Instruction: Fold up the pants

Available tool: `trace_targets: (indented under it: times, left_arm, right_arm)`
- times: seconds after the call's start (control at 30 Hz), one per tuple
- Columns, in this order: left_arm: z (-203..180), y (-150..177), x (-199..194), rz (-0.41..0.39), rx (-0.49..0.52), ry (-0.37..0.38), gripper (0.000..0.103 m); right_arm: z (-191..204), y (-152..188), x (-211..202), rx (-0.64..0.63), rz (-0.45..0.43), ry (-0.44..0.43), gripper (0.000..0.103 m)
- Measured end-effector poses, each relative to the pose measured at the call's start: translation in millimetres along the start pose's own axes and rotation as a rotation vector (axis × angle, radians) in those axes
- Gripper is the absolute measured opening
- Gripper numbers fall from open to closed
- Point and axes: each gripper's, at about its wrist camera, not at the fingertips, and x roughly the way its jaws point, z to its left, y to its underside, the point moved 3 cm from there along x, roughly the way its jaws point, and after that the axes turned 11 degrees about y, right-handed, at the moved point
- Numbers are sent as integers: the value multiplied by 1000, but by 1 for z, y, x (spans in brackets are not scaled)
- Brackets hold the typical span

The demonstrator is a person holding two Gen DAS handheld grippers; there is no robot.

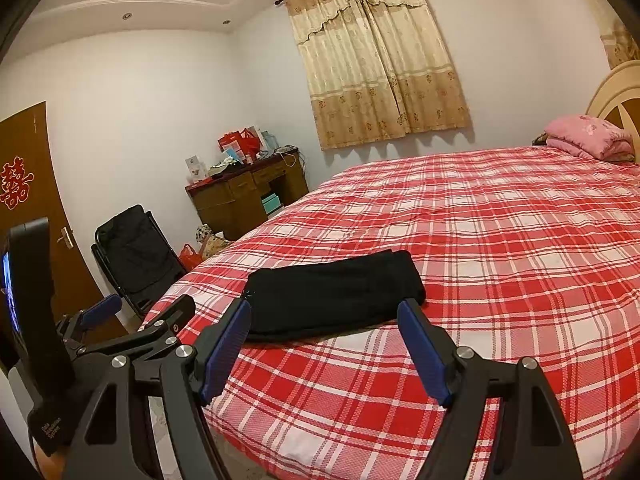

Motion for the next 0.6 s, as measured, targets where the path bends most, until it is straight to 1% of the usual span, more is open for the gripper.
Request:
trace_targets:
  times: [0.13,0.23,0.33,0.37,0.4,0.6]
  left_arm:
    - [-2,0,1,2,3,9,103]
    - [-2,0,3,3,-15,19,103]
    - [3,1,7,23,-78,83,103]
    - [5,3,8,26,-100,126,103]
    - [6,3,8,24,-107,135,103]
    - [0,3,4,2,-42,66,103]
  right_arm:
    - [0,1,0,-4,1,1,77]
    - [0,1,-1,-9,-1,2,77]
    - [1,1,-1,-19,-4,2,77]
    - [1,1,-2,-24,-5,2,77]
    - [1,2,-1,-25,-5,1,77]
    - [1,3,2,-22,5,-2,77]
